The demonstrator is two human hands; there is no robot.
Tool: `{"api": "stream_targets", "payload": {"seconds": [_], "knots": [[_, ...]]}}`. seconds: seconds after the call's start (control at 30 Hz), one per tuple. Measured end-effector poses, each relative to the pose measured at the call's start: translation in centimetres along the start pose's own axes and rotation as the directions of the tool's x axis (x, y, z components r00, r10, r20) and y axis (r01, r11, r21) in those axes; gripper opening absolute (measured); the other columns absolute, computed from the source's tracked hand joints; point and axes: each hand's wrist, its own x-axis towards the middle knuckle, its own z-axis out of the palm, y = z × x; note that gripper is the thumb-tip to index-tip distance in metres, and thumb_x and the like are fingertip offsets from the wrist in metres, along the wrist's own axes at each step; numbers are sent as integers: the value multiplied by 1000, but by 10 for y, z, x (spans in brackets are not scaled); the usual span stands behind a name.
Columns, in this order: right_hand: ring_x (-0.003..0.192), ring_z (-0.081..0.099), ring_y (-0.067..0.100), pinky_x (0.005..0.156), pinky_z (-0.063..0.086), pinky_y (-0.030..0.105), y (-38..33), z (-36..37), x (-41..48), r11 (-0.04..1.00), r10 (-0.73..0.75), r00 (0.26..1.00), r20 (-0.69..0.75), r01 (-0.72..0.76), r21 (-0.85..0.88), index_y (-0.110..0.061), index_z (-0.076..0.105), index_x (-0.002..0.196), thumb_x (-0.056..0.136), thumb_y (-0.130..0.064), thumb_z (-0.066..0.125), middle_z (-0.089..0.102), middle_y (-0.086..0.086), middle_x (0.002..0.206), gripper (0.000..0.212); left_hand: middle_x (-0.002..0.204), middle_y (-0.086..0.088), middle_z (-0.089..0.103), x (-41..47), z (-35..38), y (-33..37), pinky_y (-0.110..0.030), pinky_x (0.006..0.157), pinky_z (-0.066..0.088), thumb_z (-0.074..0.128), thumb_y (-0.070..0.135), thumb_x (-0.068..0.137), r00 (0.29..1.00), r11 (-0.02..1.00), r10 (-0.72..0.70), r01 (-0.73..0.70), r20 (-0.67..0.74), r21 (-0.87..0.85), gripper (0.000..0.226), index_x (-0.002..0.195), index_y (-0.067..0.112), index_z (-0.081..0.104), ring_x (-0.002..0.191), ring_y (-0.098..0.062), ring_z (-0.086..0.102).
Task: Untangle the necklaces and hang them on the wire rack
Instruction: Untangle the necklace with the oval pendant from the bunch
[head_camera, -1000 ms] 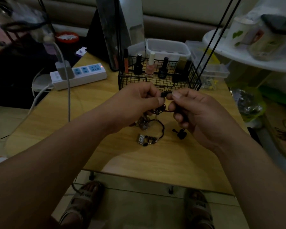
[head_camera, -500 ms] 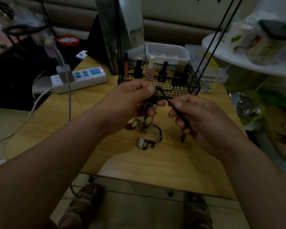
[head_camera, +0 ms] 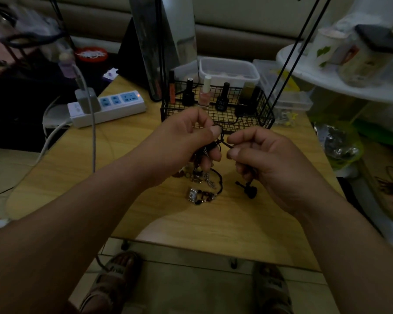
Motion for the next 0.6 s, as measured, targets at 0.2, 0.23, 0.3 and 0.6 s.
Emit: {"api": "stream_targets", "payload": {"seconds": [0.2,0.23,0.3,0.6], "knots": [[72,62,14,67,48,36,3,6,-1,992,-45,995,-90,34,-124,-18,65,96,92,-9,67,65,-2,82,10,84,-14,77,0,4,2,-34,56,55,55,22,107,996,995,77,-74,-41,67,15,110,8,51,60,-30,69],[71,58,13,68,45,37,2,8,-2,991,-34,995,-94,22,-130,-19,67,92,92,-16,67,64,-2,80,3,84,-16,76,0,5,2,-27,52,53,55,21,107,995,994,87,-83,-51,73,16,111,6,50,59,-29,68],[71,52,13,67,42,39,2,13,-3,990,-8,994,-107,-6,-139,-15,69,90,88,-31,65,66,9,83,17,83,-20,75,-2,7,3,-19,45,47,55,18,107,992,991,113,-108,-63,85,16,111,3,49,56,-25,67],[65,54,0,71,42,33,0,22,-3,994,31,988,-153,-47,-99,-13,74,88,96,-29,67,64,-19,64,19,78,-11,73,-2,10,-6,-36,48,54,56,19,107,968,943,248,-234,-32,236,8,105,13,51,57,-23,70]]}}
